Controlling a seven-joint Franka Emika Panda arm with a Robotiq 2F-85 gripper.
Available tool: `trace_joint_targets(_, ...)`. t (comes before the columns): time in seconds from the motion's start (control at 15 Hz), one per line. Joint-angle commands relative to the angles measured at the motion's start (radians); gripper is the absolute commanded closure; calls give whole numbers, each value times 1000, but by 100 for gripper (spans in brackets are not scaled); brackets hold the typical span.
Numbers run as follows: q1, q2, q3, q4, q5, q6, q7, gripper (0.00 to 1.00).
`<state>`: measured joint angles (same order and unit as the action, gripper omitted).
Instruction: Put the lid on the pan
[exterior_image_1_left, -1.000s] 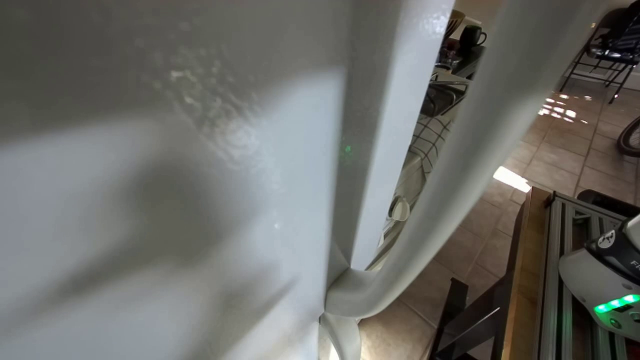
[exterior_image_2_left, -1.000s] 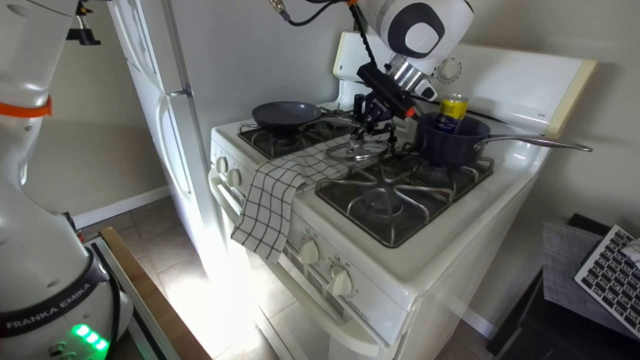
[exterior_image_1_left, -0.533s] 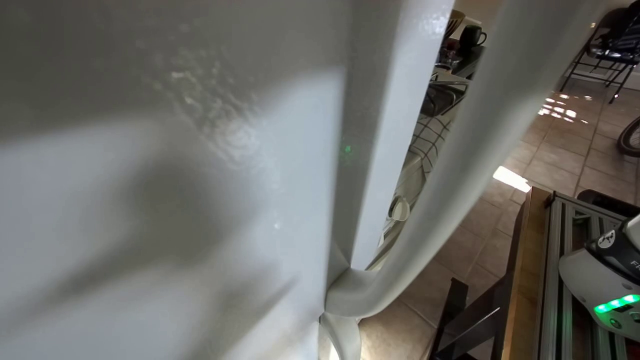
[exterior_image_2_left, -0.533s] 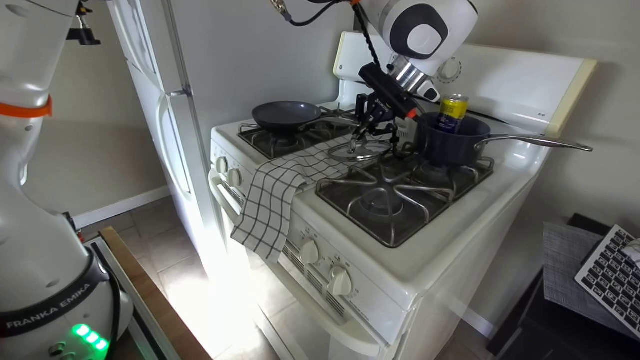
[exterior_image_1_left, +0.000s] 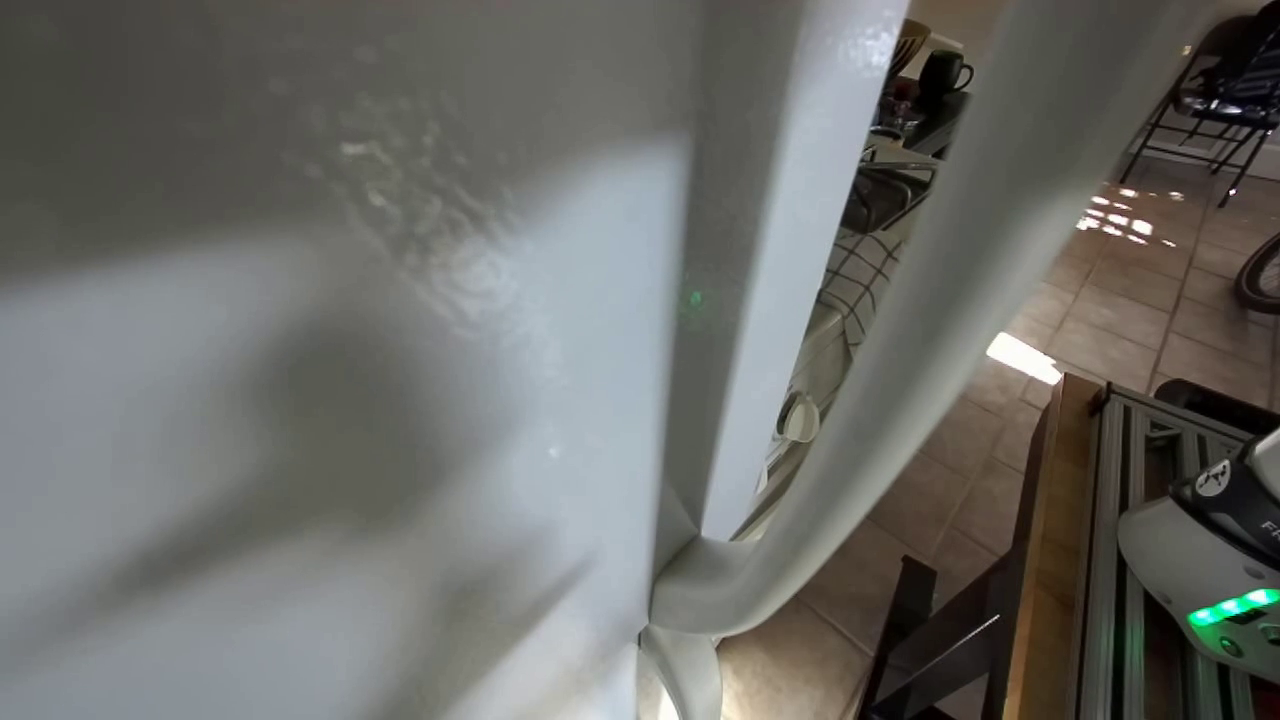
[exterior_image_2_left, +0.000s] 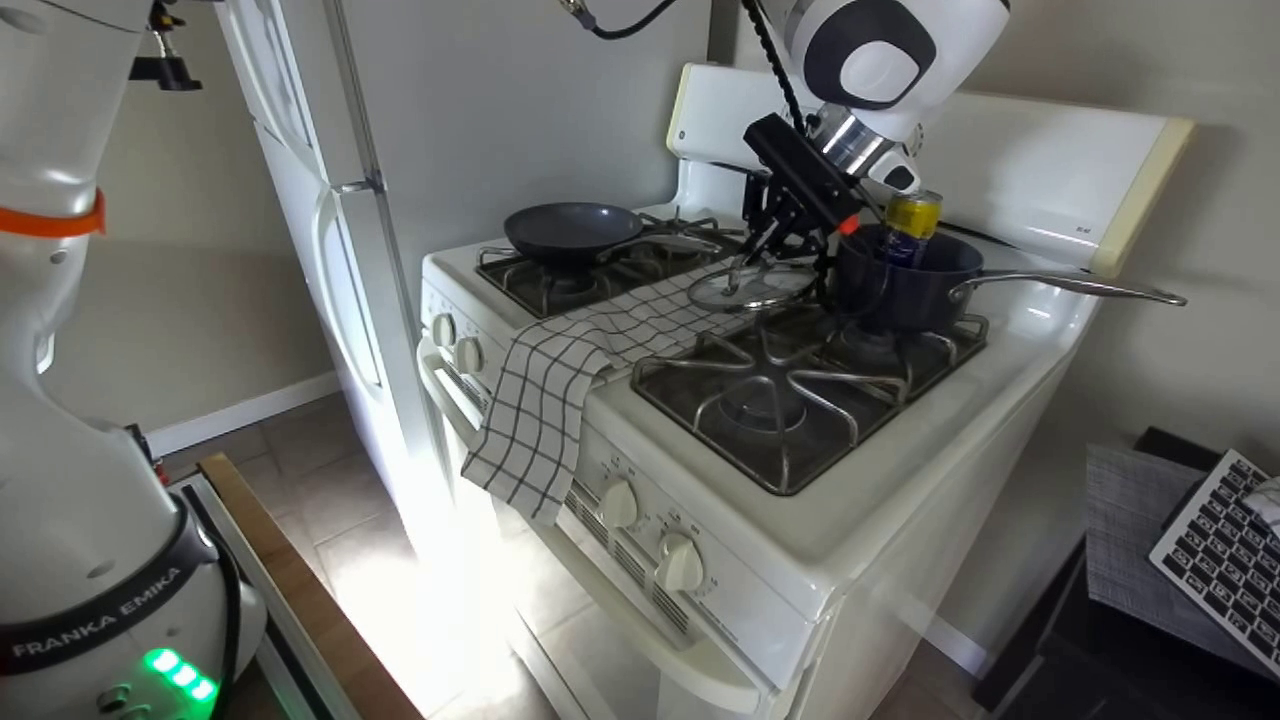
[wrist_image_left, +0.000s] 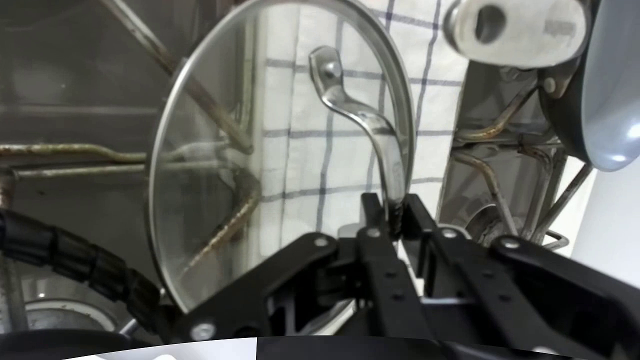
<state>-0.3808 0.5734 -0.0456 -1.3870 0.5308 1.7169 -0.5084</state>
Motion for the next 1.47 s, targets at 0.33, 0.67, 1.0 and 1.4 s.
trace_joint_targets(0.33,-5,-65,11,-39,68,64,74,96)
trace_joint_targets(0.67,2,-88,8,-45,116,134,78,96)
trace_joint_targets(1.0,7,-106,18,-25,152,146,82,96)
trace_joint_targets(1.4,17,-146,27,1,174,60,84,96)
